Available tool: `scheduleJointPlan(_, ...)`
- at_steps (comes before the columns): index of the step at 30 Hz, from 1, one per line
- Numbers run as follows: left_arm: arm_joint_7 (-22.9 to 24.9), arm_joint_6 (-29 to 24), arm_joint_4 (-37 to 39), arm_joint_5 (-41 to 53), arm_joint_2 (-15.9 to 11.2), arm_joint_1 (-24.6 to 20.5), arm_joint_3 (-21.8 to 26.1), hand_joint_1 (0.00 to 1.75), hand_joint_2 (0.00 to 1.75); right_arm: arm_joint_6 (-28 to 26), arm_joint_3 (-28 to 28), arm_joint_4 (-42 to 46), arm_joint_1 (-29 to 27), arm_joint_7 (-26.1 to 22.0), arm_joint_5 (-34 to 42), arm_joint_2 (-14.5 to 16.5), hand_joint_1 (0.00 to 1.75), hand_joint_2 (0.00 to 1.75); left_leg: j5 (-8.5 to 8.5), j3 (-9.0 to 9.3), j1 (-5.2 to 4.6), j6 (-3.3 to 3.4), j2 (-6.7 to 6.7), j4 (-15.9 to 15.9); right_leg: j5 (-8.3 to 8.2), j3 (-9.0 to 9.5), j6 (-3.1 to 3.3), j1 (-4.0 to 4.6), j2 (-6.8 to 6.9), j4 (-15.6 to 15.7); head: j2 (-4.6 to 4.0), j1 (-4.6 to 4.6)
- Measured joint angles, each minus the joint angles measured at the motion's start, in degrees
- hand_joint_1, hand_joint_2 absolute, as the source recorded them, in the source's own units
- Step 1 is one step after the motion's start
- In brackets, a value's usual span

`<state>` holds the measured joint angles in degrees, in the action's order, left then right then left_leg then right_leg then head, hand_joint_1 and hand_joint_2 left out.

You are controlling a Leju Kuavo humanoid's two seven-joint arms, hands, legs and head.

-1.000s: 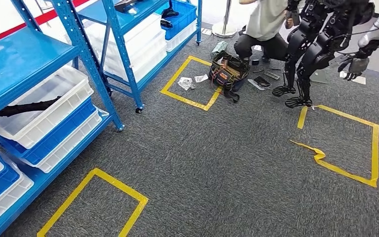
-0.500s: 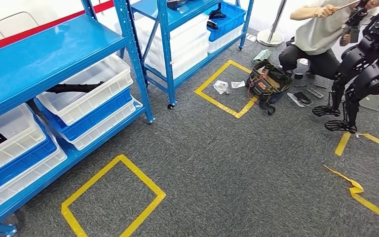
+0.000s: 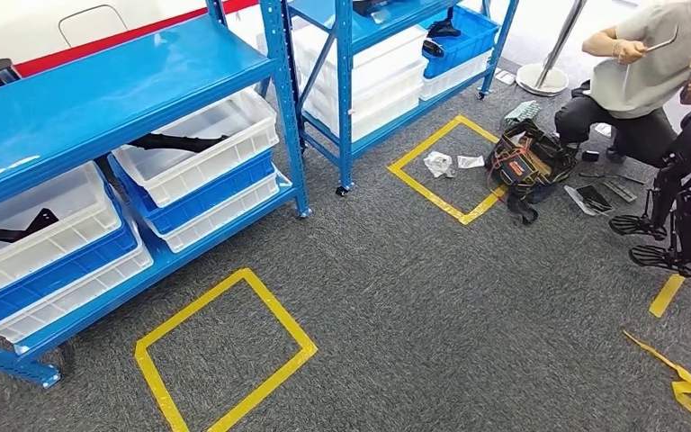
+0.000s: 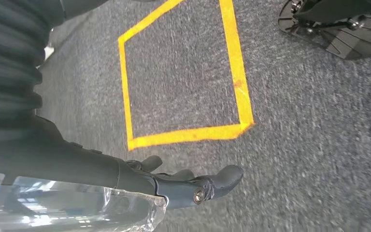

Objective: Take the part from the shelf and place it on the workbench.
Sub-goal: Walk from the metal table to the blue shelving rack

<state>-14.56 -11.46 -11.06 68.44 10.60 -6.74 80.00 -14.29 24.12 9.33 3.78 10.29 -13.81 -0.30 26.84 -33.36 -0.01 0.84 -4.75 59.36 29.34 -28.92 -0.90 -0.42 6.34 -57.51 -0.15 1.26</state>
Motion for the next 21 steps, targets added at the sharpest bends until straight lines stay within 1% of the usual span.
scheduleJointPlan(1,0.0,0.0,0.0,0.01,0.02,-0.11,0.0,0.0,0.0,-0.03,-0.02,0.0,0.02,0.0,0.02,-0.01,0.0,1.75,0.1,0.24,-0.27,0.21,-0.18,-0.74,0.13,0.14,-0.29,0.21,0.62,0.05,0.0,-0.04)
scheduleJointPlan(2,0.0,-0.01,0.0,0.01,0.03,-0.15,0.0,0.0,0.0,-0.05,-0.04,0.01,0.07,0.0,0.04,0.0,0.0,1.75,0.07,0.11,-0.44,0.49,0.61,-0.88,0.21,0.3,-0.55,0.3,1.3,0.15,0.0,-0.08)
scheduleJointPlan(3,0.0,-0.01,0.0,0.02,0.05,-0.09,-0.01,0.0,0.0,-0.09,-0.05,0.02,0.14,0.0,0.05,0.0,0.0,1.75,-0.12,0.15,-0.33,0.87,1.39,-1.13,0.35,0.36,-0.84,0.25,1.69,0.14,0.0,-0.11)
scheduleJointPlan(4,-0.02,-0.02,-0.01,0.04,0.08,-0.03,-0.01,0.0,0.0,-0.11,-0.06,0.04,0.22,0.0,0.09,-0.01,0.0,1.75,-0.36,0.26,-0.17,1.26,2.1,-1.42,0.79,0.19,-1.06,0.16,0.81,-0.41,0.0,-0.14)
scheduleJointPlan(5,-0.04,-0.02,-0.02,0.1,0.1,-0.02,-0.01,0.0,0.0,-0.14,-0.07,0.05,0.24,0.0,0.13,0.0,0.0,1.75,-0.65,0.35,0.02,1.67,2.82,-1.71,1.73,-0.47,-1.12,0.06,-0.74,-1.95,0.0,-0.22)
scheduleJointPlan(6,-0.07,-0.02,-0.02,0.19,0.14,-0.06,-0.01,0.0,0.0,-0.15,-0.09,0.06,0.2,0.01,0.18,-0.01,0.0,1.75,-0.9,0.42,0.22,2.0,3.54,-1.94,3.08,-1.69,-1.05,-0.06,-2.7,-4.55,0.0,-0.33)
scheduleJointPlan(7,-0.1,0.01,-0.03,0.29,0.17,-0.12,-0.01,0.0,0.0,-0.16,-0.11,0.05,0.13,0.02,0.23,-0.02,0.0,1.75,-1.0,0.31,0.19,2.18,4.29,-1.97,4.71,-3.36,-0.83,-0.17,-4.59,-8.17,0.0,-0.42)
scheduleJointPlan(8,-0.11,0.03,-0.03,0.37,0.22,-0.17,-0.01,0.0,0.0,-0.16,-0.14,0.04,0.03,0.04,0.26,-0.01,0.0,1.75,-1.07,0.2,0.18,2.28,5.17,-1.95,6.18,-5.34,-0.71,-0.22,-5.48,-12.16,0.0,-0.48)
scheduleJointPlan(9,-0.1,0.05,-0.02,0.43,0.27,-0.17,-0.02,0.0,0.0,-0.16,-0.17,0.03,-0.05,0.07,0.29,-0.03,0.0,1.75,-1.09,0.15,0.17,2.29,6.1,-1.92,6.94,-6.85,-0.81,-0.25,-5.86,-15.04,0.0,-0.48)
scheduleJointPlan(10,-0.1,0.07,-0.02,0.45,0.32,-0.12,-0.02,0.0,0.0,-0.16,-0.2,0.02,-0.13,0.11,0.33,-0.05,0.0,1.75,-1.12,0.16,0.18,2.28,7.09,-1.89,6.79,-7.49,-1.16,-0.3,-6.04,-15.99,0.0,-0.48)
scheduleJointPlan(11,-0.09,0.07,-0.02,0.46,0.36,-0.06,-0.02,0.0,0.0,-0.16,-0.23,0.01,-0.18,0.16,0.35,-0.09,0.0,1.75,-1.13,0.23,0.21,2.24,8.03,-1.85,5.73,-7.09,-1.7,-0.38,-6.19,-14.71,0.0,-0.5)
scheduleJointPlan(12,-0.09,0.07,-0.02,0.46,0.38,-0.02,-0.02,0.0,0.0,-0.16,-0.27,0.01,-0.21,0.2,0.37,-0.14,0.0,1.75,-1.13,0.32,0.26,2.13,8.9,-1.79,3.84,-5.54,-2.31,-0.52,-6.67,-10.99,0.0,-0.5)
scheduleJointPlan(13,-0.09,0.07,-0.02,0.46,0.39,-0.01,-0.02,0.0,0.0,-0.16,-0.31,0.0,-0.23,0.23,0.38,-0.2,0.0,1.75,-1.12,0.34,0.3,1.93,9.67,-1.71,1.98,-3.77,-2.79,-0.74,-7.75,-6.71,0.0,-0.52)
scheduleJointPlan(14,-0.08,0.07,-0.02,0.47,0.39,-0.04,-0.02,0.0,0.0,-0.16,-0.35,-0.01,-0.22,0.25,0.37,-0.23,0.0,1.75,-1.07,0.3,0.22,1.66,10.33,-1.56,0.58,-2.38,-2.9,-0.83,-8.67,-3.28,0.0,-0.53)
scheduleJointPlan(15,-0.08,0.06,-0.02,0.49,0.39,-0.06,-0.02,0.0,0.0,-0.16,-0.38,-0.02,-0.19,0.26,0.37,-0.24,0.0,1.75,-1.04,0.2,0.14,1.35,10.84,-1.44,-0.3,-1.47,-2.73,-0.89,-9.39,-0.99,0.0,-0.49)
scheduleJointPlan(16,-0.07,0.05,-0.02,0.49,0.39,-0.04,-0.02,0.0,0.0,-0.16,-0.41,-0.02,-0.11,0.27,0.37,-0.23,0.0,1.75,-1.06,0.05,0.07,1.02,11.26,-1.4,-0.53,-1.16,-2.29,-0.8,-9.63,-0.31,0.0,-0.42)
scheduleJointPlan(17,-0.06,0.03,-0.02,0.49,0.39,0.01,-0.02,0.0,0.0,-0.16,-0.43,-0.03,-0.01,0.3,0.36,-0.19,0.0,1.75,-1.15,-0.1,0.03,0.7,11.69,-1.42,-0.64,-1.09,-1.76,-0.61,-9.11,-0.31,0.0,-0.34)
scheduleJointPlan(18,-0.05,-0.01,-0.02,0.48,0.38,0.07,-0.02,0.0,0.0,-0.16,-0.44,-0.02,0.07,0.33,0.33,-0.1,0.0,1.75,-1.19,-0.25,0.12,0.43,11.8,-1.41,-0.78,-1.01,-1.28,-0.72,-8.56,-0.27,0.0,-0.26)
scheduleJointPlan(19,-0.04,-0.06,-0.02,0.46,0.38,0.14,-0.02,0.0,0.0,-0.16,-0.45,-0.02,0.13,0.38,0.3,-0.05,0.0,1.75,-0.9,-0.51,0.12,0.13,11.01,-1.01,-0.92,-0.91,-0.87,-0.8,-8.0,-0.19,0.0,-0.17)
scheduleJointPlan(20,-0.02,-0.14,-0.02,0.42,0.39,0.15,-0.02,0.0,0.0,-0.15,-0.46,-0.02,0.11,0.43,0.26,-0.01,0.0,1.75,-0.02,-1.12,0.11,-0.14,9.66,0.24,-1.02,-0.9,-0.46,-0.94,-7.39,-0.1,0.0,0.02)
scheduleJointPlan(21,0.02,-0.21,-0.02,0.38,0.39,0.09,-0.02,0.0,0.0,-0.13,-0.46,-0.02,0.05,0.46,0.22,0.02,0.0,1.75,1.63,-2.33,0.11,-0.38,7.96,2.87,-1.06,-0.9,-0.07,-1.05,-6.71,-0.02,0.0,0.23)
